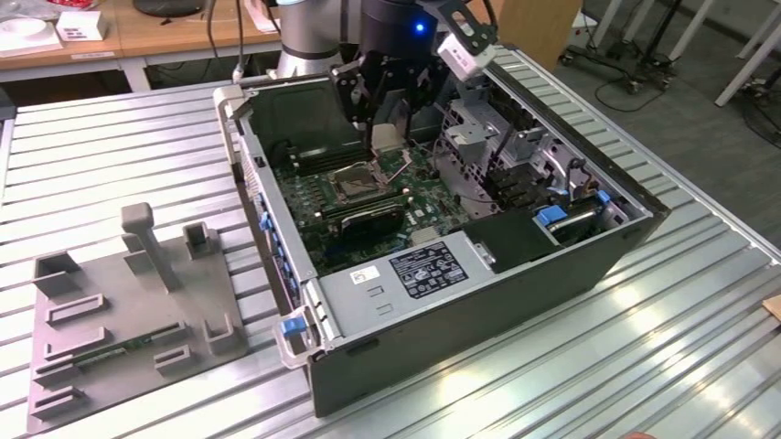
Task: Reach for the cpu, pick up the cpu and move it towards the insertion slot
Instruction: 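Pick up the cpu and move it towards the insertion slot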
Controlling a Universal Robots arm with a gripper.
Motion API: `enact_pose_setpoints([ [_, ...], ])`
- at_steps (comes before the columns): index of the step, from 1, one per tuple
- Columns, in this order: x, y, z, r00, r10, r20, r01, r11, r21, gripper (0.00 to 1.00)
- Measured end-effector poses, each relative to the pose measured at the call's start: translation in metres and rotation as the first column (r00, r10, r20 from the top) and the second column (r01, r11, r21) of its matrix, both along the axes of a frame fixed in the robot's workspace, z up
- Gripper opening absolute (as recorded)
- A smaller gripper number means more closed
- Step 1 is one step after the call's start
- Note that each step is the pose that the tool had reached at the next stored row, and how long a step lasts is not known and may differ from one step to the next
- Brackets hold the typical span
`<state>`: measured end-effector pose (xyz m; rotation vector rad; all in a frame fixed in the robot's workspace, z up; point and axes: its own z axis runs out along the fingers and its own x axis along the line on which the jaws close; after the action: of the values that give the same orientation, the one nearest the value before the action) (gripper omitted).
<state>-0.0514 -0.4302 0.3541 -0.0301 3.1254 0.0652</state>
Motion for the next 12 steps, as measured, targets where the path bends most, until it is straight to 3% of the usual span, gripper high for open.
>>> enact_pose_setpoints([
  [12, 0.0008, 0.0158, -0.0037, 1.0, 0.0, 0.0, 0.0, 1.0, 0.0, 0.54],
])
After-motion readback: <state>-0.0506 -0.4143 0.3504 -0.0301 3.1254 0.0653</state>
